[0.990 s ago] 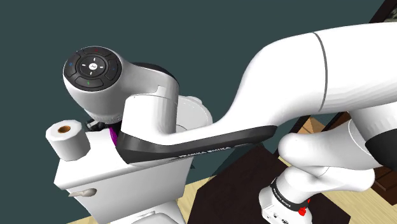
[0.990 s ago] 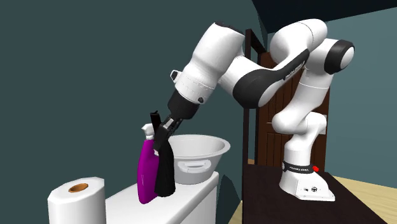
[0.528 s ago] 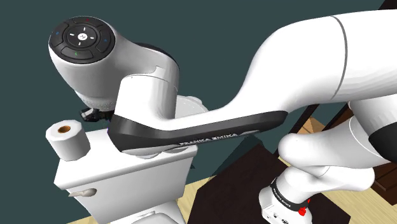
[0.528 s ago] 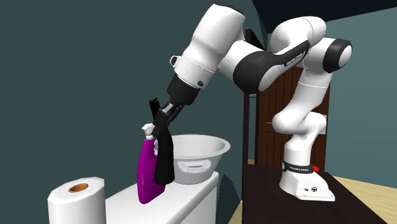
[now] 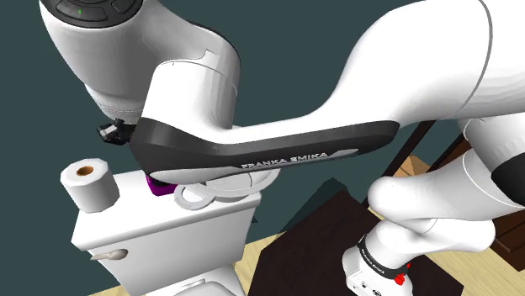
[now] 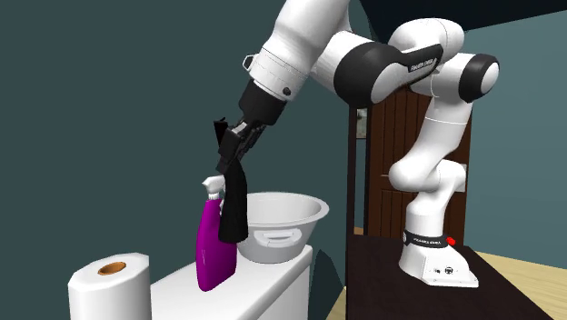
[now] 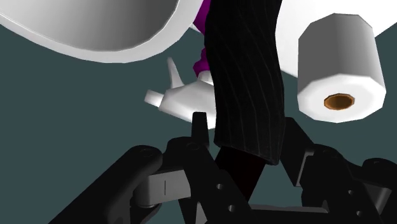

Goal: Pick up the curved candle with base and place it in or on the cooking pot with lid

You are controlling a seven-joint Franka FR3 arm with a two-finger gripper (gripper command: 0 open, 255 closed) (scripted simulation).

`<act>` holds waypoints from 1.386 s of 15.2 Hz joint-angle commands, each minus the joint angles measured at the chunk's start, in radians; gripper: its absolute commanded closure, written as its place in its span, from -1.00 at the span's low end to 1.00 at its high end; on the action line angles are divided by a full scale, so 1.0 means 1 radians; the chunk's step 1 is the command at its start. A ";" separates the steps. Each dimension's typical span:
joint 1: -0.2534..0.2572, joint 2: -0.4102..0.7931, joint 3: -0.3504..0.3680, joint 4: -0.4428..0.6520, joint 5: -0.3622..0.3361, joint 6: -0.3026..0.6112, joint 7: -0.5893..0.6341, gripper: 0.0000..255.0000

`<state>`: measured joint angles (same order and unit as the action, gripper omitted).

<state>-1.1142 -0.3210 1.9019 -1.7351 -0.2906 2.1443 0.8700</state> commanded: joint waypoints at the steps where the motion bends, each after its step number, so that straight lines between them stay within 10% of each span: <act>1: 0.000 0.006 -0.004 0.020 -0.001 -0.021 -0.010 1.00; 16: -0.041 0.004 0.006 0.216 0.035 -0.189 -0.097 1.00; 19: 0.179 0.204 -0.129 0.102 -0.176 -0.204 -0.009 1.00; 20: 0.296 0.347 -0.165 0.078 -0.336 -0.257 0.069 1.00; 21: 0.298 0.502 -0.076 0.058 -0.498 -0.335 0.144 1.00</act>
<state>-0.8645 0.0392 1.7955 -1.6499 -0.6159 1.8677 0.9389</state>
